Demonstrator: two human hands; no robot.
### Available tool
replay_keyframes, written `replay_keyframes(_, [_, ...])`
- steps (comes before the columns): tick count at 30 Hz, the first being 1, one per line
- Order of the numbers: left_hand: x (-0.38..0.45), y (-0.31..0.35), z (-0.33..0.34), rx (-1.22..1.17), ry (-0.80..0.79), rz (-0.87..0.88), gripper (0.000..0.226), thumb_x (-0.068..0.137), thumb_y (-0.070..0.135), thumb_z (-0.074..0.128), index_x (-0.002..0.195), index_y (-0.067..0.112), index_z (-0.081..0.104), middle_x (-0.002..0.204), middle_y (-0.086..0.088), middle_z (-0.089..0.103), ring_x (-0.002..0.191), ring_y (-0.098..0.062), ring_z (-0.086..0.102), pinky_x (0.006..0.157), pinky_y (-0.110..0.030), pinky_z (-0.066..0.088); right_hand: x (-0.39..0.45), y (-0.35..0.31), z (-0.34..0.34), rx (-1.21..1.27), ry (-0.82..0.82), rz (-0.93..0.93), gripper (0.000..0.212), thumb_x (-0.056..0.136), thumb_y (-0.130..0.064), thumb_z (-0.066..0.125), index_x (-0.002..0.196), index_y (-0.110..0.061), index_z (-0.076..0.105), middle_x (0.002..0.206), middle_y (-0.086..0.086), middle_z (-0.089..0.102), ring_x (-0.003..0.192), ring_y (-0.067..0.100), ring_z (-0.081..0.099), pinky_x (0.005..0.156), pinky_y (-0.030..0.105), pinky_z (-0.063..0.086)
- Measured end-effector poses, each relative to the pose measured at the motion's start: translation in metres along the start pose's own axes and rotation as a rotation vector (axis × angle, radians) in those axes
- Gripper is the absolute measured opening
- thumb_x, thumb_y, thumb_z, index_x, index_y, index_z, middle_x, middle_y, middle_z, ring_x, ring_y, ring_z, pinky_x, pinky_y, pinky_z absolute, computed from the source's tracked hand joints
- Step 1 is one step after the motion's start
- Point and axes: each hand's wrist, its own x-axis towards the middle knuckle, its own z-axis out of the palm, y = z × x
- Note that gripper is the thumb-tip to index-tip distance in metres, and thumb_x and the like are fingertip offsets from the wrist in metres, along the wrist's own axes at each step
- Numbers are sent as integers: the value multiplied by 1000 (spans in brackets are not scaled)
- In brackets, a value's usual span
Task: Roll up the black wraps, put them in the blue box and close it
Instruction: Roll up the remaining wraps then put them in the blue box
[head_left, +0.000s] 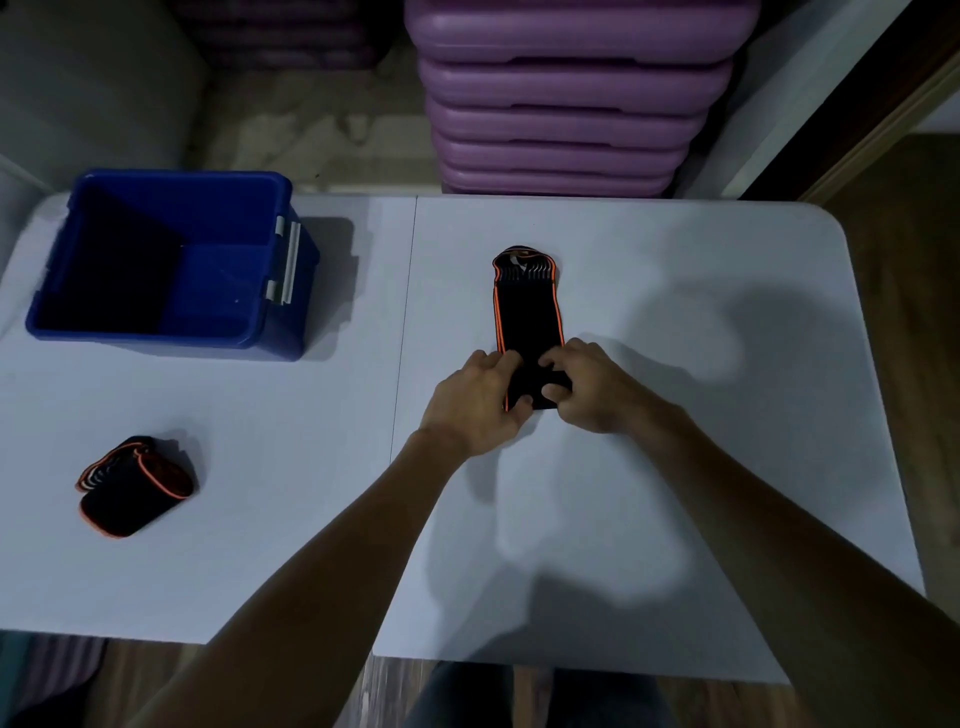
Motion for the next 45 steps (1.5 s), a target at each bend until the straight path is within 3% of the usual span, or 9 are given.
replay_keyframes(4, [16, 0, -7, -44, -45, -68, 30, 91, 39, 53, 112, 18, 52, 100, -2, 62, 94, -23, 57, 66, -32, 42, 7, 6, 1, 99, 100, 32, 25, 83, -28, 56, 104, -15, 59, 99, 12, 58, 96, 30, 55, 84, 38, 47])
replay_keyframes(12, [43, -4, -9, -211, -41, -266, 28, 91, 37, 56, 108, 15, 59, 105, -2, 57, 97, -22, 57, 76, -39, 52, 17, 6, 7, 117, 355, -101, 25, 87, -28, 61, 104, -10, 59, 104, 8, 54, 97, 30, 51, 83, 42, 47])
replay_keyframes(17, [43, -10, -8, -195, 53, -224, 27, 92, 38, 61, 112, 20, 60, 116, 1, 54, 109, -19, 54, 75, -41, 55, 15, 21, -3, -52, 148, -250, 66, 67, -38, 84, 120, -12, 55, 120, 3, 51, 108, 26, 49, 87, 37, 49])
replay_keyframes(20, [44, -15, -9, -213, 47, -163, 31, 91, 38, 60, 114, 17, 63, 119, 5, 53, 115, -15, 51, 78, -41, 55, 25, 24, -10, 3, 141, -263, 57, 71, -35, 80, 119, -9, 62, 121, 7, 51, 110, 29, 48, 95, 42, 47])
replay_keyframes(25, [48, -14, -15, -322, 47, -200, 42, 83, 47, 53, 117, 23, 54, 111, 8, 58, 107, -15, 53, 80, -39, 51, 47, 17, -27, 137, 108, -109, 40, 82, -41, 64, 110, -13, 70, 101, 16, 58, 102, 32, 54, 94, 39, 42])
replay_keyframes(30, [74, -10, -19, -329, 96, -399, 36, 94, 52, 49, 108, 19, 56, 98, 2, 67, 91, -24, 62, 76, -43, 55, 64, 13, -31, 313, 323, 62, 37, 84, -42, 68, 97, -16, 45, 85, 7, 56, 80, 27, 55, 71, 31, 39])
replay_keyframes(38, [109, -8, -26, -321, 16, -677, 53, 95, 62, 43, 119, 15, 50, 111, -11, 66, 104, -34, 63, 79, -39, 45, 75, 6, -26, 396, 252, 177, 88, 63, -41, 82, 135, -11, 41, 121, 9, 50, 115, 26, 50, 98, 43, 48])
replay_keyframes(42, [104, -5, -28, -308, -22, -745, 60, 93, 68, 39, 116, 14, 51, 102, -5, 60, 98, -30, 59, 77, -38, 42, 81, 10, -26, 428, 216, 216, 80, 46, -58, 80, 113, -25, 53, 108, 5, 62, 108, 31, 59, 92, 50, 53])
replay_keyframes(45, [95, -4, -24, -431, -42, -812, 77, 82, 79, 34, 108, 12, 60, 99, -5, 69, 93, -30, 66, 84, -40, 53, 72, 1, -25, 488, 242, 220, 75, 47, -47, 87, 110, -24, 54, 111, 0, 65, 108, 24, 61, 93, 46, 53])
